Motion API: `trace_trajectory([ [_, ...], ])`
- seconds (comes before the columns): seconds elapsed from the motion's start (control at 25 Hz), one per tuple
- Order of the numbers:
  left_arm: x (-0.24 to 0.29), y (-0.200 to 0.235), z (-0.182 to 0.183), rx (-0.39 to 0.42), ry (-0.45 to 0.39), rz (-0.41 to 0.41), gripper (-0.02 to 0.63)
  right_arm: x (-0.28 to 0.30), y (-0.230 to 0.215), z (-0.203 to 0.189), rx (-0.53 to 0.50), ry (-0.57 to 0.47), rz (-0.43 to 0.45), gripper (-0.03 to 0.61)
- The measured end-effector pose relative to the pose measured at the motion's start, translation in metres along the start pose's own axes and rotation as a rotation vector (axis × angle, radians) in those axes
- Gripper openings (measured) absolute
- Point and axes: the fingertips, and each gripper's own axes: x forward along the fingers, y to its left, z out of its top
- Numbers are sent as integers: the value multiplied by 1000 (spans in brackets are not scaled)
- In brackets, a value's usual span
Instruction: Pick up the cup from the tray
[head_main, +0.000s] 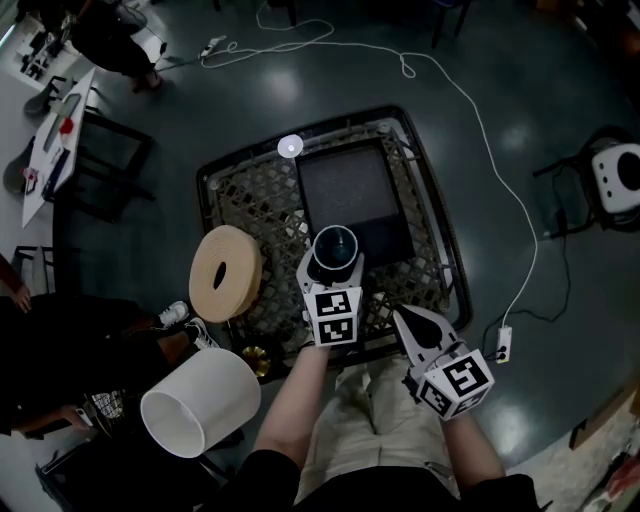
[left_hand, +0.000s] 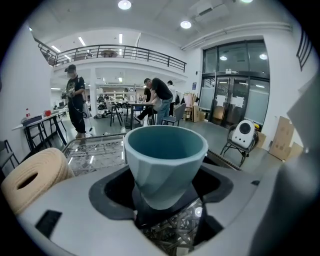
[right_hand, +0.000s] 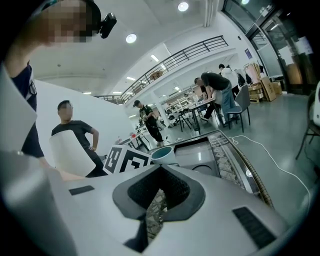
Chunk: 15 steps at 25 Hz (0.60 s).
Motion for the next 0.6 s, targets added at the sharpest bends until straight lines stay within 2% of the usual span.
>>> trace_trajectory([
  [0.6,-75,-11,28,-69,-79,-30,364,-27,37,12,-62,-45,1,12],
])
